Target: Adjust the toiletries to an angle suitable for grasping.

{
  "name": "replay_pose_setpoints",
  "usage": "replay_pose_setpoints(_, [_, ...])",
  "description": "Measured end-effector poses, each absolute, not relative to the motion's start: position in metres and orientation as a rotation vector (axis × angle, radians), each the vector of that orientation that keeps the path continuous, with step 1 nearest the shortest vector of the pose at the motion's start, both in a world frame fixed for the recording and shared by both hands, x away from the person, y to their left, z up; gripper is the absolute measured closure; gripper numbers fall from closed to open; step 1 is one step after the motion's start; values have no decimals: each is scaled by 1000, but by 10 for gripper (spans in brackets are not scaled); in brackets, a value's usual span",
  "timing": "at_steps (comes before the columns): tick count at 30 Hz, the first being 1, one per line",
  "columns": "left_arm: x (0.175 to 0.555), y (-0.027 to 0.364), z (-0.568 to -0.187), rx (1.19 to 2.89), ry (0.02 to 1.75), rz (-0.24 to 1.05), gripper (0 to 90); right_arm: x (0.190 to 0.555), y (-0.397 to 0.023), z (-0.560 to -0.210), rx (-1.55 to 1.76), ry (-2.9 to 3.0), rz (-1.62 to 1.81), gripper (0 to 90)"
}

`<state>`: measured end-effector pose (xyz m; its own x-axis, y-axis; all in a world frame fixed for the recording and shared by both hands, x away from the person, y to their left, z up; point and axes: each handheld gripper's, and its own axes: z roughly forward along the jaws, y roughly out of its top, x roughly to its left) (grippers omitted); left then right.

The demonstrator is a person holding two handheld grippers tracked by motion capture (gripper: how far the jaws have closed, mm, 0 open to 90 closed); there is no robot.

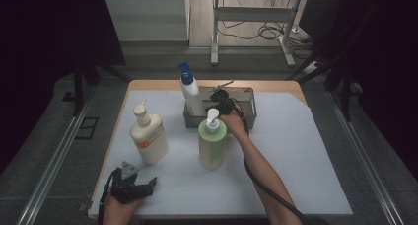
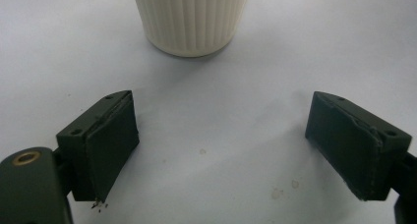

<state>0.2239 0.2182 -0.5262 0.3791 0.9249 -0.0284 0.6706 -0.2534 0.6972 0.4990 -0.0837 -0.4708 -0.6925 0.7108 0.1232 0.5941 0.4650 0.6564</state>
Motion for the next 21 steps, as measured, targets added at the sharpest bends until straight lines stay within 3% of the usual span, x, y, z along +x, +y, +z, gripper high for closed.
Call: replay_pose_setpoints(21, [224,218,-526,2016,1368,520,119,492,-73,-462,1053,2576,1091,884])
